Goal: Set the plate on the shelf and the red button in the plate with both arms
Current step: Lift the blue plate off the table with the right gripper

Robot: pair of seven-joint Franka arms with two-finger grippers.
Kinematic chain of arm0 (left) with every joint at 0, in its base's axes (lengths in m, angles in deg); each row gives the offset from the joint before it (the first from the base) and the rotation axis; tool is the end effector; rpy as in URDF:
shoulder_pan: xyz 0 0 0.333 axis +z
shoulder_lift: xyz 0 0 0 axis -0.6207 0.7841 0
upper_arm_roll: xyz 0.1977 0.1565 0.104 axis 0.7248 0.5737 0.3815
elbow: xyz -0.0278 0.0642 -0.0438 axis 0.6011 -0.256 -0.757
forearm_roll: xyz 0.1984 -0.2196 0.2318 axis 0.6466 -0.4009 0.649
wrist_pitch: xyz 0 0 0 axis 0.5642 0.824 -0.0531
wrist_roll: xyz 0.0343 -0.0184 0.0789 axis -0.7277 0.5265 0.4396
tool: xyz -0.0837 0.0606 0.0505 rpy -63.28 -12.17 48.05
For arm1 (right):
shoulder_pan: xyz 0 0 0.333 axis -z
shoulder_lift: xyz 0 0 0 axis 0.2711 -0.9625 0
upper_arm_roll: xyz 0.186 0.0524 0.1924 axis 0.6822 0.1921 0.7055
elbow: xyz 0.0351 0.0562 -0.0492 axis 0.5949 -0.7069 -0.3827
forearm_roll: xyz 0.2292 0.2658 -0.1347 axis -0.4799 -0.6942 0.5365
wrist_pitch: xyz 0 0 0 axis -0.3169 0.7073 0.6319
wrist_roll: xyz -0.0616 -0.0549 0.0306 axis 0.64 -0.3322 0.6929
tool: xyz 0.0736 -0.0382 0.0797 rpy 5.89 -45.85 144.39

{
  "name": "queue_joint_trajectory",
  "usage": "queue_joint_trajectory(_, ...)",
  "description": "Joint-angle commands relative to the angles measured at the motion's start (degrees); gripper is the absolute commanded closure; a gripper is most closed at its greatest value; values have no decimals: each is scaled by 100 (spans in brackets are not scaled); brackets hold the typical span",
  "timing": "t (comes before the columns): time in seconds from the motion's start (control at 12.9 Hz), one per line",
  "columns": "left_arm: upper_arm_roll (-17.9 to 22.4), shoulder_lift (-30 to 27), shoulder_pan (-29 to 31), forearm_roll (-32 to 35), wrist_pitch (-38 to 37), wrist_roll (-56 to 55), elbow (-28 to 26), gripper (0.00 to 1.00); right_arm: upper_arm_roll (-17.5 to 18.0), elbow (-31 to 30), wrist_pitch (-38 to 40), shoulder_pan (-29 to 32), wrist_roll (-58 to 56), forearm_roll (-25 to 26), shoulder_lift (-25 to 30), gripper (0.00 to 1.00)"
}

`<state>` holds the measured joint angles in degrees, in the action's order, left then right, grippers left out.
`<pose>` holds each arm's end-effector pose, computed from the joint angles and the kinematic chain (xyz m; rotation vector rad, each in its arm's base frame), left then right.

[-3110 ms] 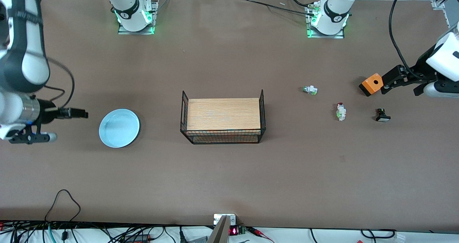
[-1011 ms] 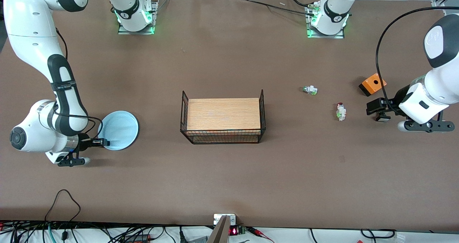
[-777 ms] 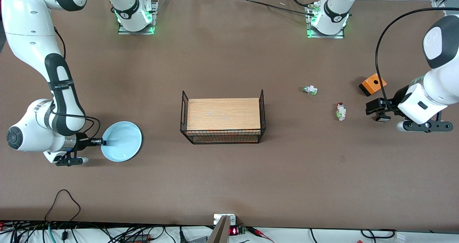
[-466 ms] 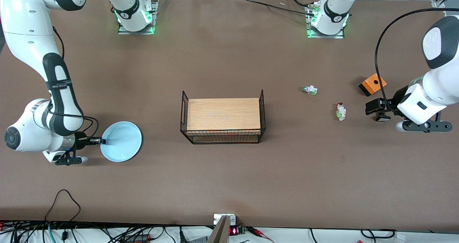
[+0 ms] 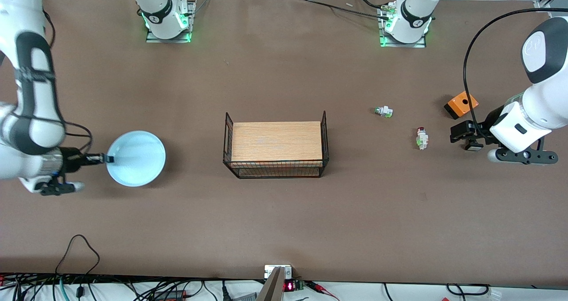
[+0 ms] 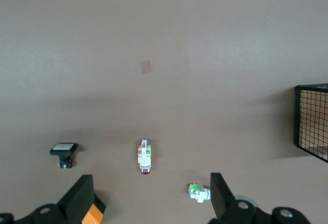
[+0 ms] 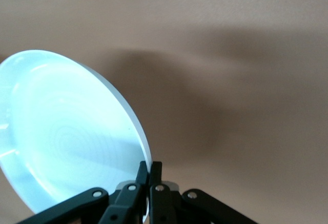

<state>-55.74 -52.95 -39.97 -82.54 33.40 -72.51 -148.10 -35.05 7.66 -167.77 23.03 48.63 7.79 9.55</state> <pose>0.6084 -0.0283 0.4641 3.0994 -0.0661 -0.0486 0.6398 -0.0788 0.3038 -2.8366 -0.1343 0.3695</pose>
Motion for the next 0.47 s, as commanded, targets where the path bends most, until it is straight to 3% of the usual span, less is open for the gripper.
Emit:
queue_joint_trajectory(0.0, -3, -65, 37, -6, 6, 211, 36, 0, -36, 394, 939, 8, 312, 11, 280, 100)
queue_joint_trajectory(0.39, 32, -82, 98, -146, -47, -113, 36, 0, 70, 1274, 2260, -255, 1568, -42, 446, 100)
